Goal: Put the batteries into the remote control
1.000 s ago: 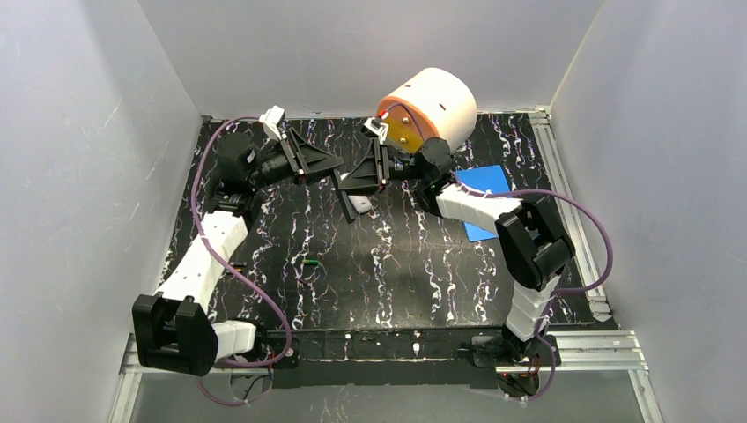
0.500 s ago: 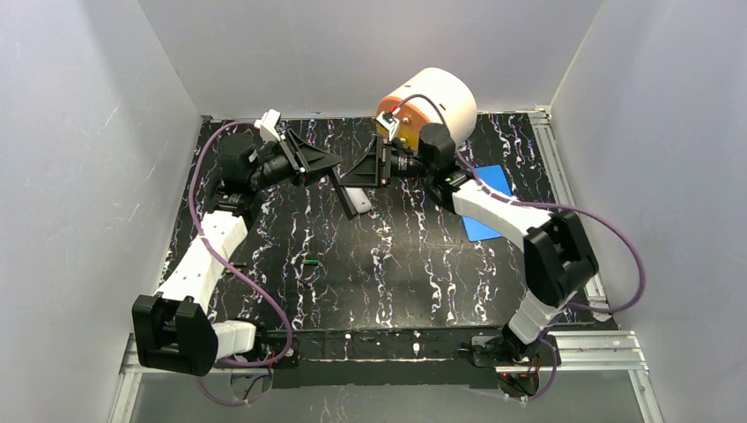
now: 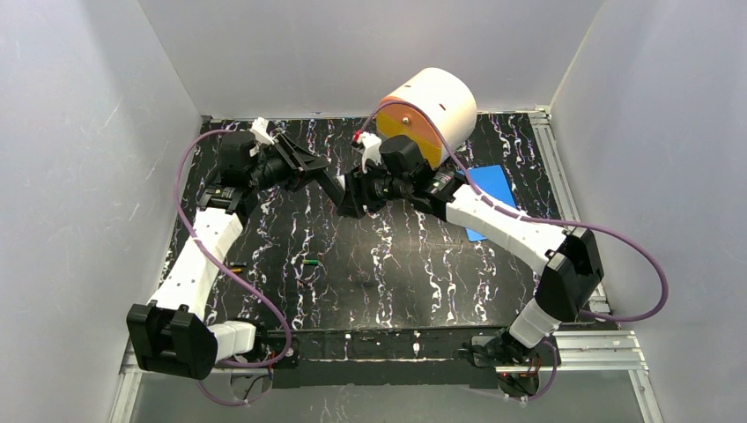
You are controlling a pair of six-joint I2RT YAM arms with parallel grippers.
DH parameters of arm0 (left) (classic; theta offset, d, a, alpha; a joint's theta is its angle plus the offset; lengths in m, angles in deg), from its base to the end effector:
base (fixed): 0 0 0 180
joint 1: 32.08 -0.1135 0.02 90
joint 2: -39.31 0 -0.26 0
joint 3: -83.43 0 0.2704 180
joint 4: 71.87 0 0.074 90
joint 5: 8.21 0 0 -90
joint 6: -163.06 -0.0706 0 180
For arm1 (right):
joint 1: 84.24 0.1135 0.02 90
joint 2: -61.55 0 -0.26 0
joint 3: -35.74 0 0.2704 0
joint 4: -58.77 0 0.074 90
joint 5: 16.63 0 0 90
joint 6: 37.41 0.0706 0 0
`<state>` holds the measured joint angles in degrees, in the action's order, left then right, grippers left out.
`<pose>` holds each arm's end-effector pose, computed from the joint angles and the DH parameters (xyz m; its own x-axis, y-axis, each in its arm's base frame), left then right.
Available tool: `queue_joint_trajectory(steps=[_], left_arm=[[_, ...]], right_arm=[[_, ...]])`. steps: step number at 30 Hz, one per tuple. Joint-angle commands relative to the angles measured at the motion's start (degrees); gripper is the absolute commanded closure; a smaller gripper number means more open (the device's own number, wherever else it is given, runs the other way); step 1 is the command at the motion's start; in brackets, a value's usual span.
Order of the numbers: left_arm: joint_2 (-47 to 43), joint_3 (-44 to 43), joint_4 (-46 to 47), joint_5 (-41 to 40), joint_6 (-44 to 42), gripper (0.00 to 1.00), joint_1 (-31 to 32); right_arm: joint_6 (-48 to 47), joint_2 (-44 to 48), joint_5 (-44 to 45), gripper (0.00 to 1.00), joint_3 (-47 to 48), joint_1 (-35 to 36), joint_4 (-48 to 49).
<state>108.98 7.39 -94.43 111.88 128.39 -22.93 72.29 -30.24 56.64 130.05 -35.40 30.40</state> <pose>0.3183 -0.0871 0.3496 -0.6607 -0.6144 -0.4313 0.1223 0.4788 -0.8693 0.2649 0.3339 0.3235 -0.5707 -0.1623 -0.8050 -0.7426 0.5204 0.4215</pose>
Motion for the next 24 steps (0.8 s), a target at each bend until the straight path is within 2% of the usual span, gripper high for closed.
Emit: queue_joint_trajectory(steps=[1,3,8,10,13,15,19,20,22,24], left_arm=[[-1.74,-0.64,-3.05,-1.63,0.23,1.00,0.08],[-1.71,-0.57,-3.00,-1.25,0.30,1.00,0.08],[-2.09,-1.01,-4.32,-0.35,-0.46,1.00,0.08],[-2.37,-1.38,-5.33,-0.60,-1.16,1.00,0.04],[-2.67,-1.63,-6.39,-0.58,-1.52,0.99,0.08],[-2.67,-1.84,-6.50,-0.35,-1.85,0.86,0.08],[-3.05,-1.98,-3.11,1.98,-2.69,0.30,-0.15],[-3.11,-1.96,-1.66,3.23,-2.78,0.21,-0.37],[-3.23,-1.84,3.17,7.39,-2.67,0.12,-1.37],[-3.07,-2.01,7.32,11.52,-1.88,0.09,-2.43]], right_arm=[[-4.89,-0.97,5.79,0.45,3.98,2.11,-4.74],[-5.06,-1.48,6.60,0.50,4.45,2.88,-4.21],[-4.75,-2.36,6.65,0.53,5.36,3.63,0.74],[-4.52,-2.96,5.65,0.62,6.04,3.75,1.80],[-4.07,-3.18,4.54,0.83,6.88,3.77,1.96],[-3.50,-2.63,3.82,0.92,6.53,3.73,3.11],[0.51,-1.33,0.18,0.98,5.08,1.82,7.62],[2.44,-1.22,-2.03,0.99,4.68,0.80,9.10],[7.51,-1.00,-6.92,0.99,3.27,-1.95,13.54],[14.02,-0.60,-13.28,0.99,1.03,-4.88,21.18]])
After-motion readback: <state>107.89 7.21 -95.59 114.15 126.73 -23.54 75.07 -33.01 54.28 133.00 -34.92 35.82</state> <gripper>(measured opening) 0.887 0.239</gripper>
